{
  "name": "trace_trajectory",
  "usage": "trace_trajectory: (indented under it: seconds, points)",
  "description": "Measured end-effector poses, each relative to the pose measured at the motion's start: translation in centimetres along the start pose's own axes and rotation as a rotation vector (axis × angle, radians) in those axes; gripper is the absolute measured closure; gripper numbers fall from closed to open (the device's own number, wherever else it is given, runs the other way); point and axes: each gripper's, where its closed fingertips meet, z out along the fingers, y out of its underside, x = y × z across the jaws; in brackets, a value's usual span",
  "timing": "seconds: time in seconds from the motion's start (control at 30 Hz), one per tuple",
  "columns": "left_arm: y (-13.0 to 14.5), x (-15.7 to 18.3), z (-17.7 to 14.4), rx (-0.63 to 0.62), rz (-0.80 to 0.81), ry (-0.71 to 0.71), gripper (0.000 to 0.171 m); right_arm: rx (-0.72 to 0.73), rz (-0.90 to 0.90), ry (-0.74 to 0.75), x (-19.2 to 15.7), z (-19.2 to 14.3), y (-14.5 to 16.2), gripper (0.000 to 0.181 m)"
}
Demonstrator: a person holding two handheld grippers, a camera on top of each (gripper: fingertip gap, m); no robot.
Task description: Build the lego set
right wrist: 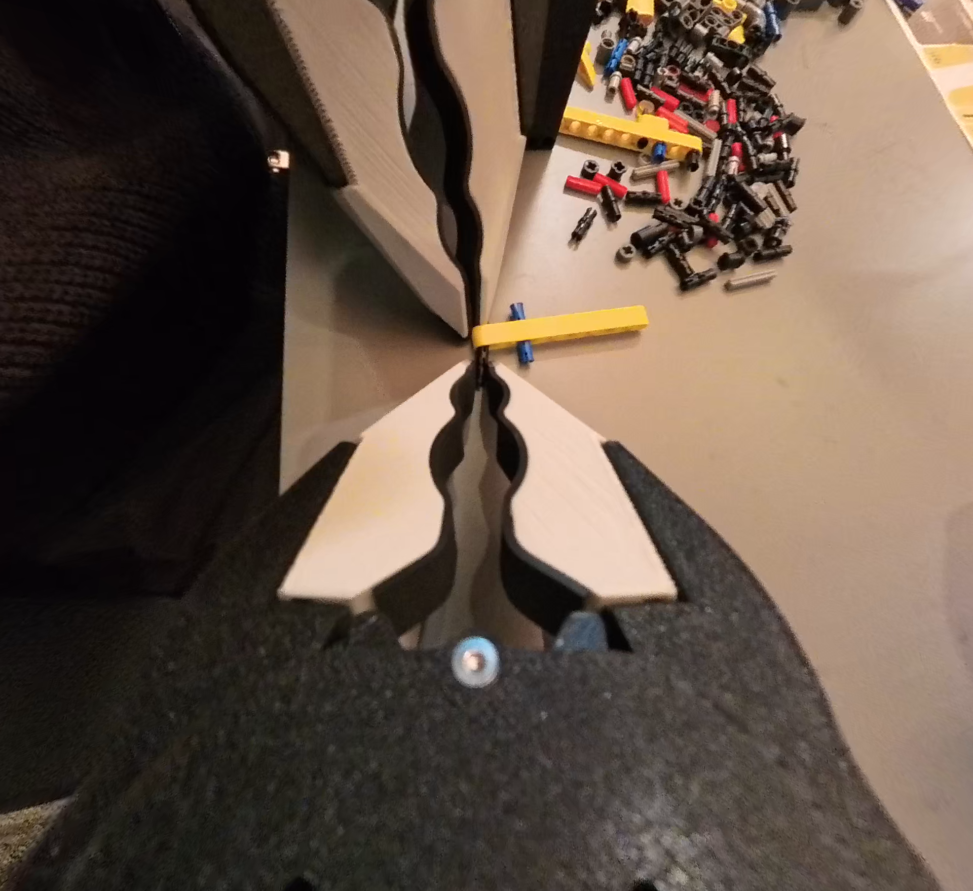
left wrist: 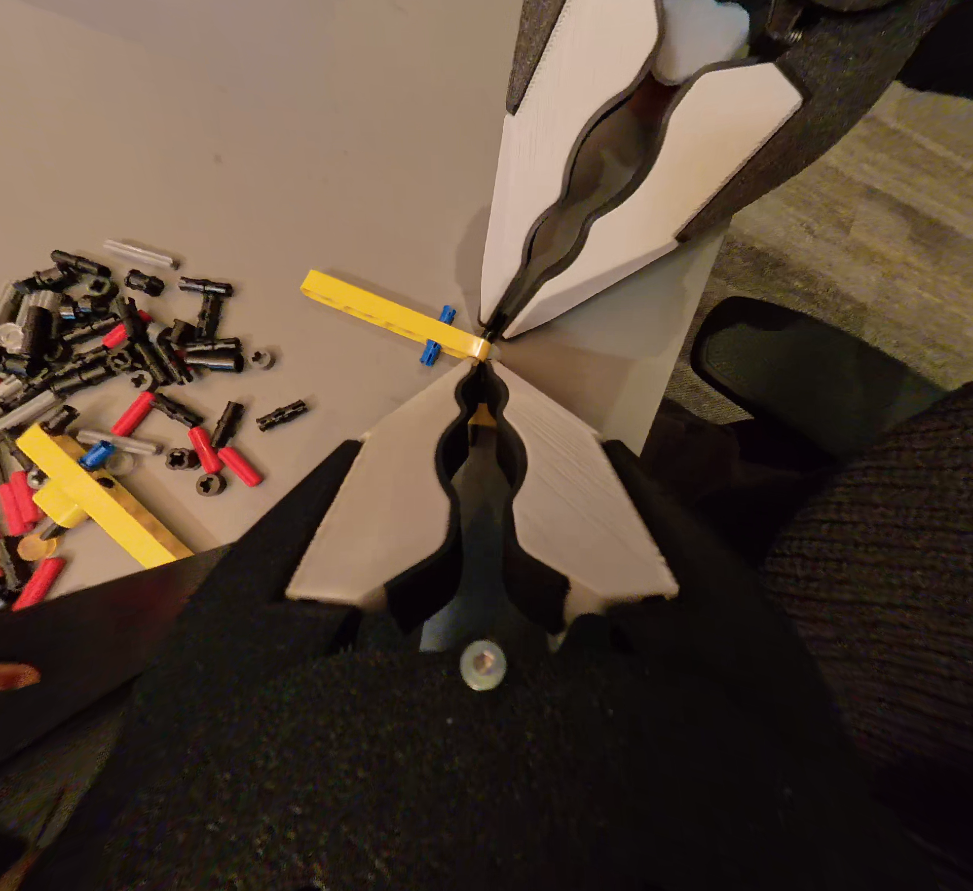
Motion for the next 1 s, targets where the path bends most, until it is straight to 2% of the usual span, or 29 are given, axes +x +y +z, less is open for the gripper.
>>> trace_trajectory:
  seconds: [0.1,0.37,0.5,1.0]
  points:
    - [0.00,0.00,0.00,0.004,-0.018,0.008,0.171,0.005,-0.070,-0.011,-0.05,0.00,-0.04,0.178]
    - [0.04,-0.01,-0.01,-0.027,0.067,-0.060,0.171,-0.026,-0.236,-0.084,-0.14,0.00,-0.11,0.178]
    - [0.05,-0.06,-0.06,-0.018,0.076,-0.090,0.170,-0.014,-0.174,-0.100,-0.11,0.18,-0.16,0.179]
    - [0.02,-0.06,-0.07,-0.006,0.049,-0.050,0.171,-0.002,0.100,-0.146,-0.03,0.32,-0.23,0.177]
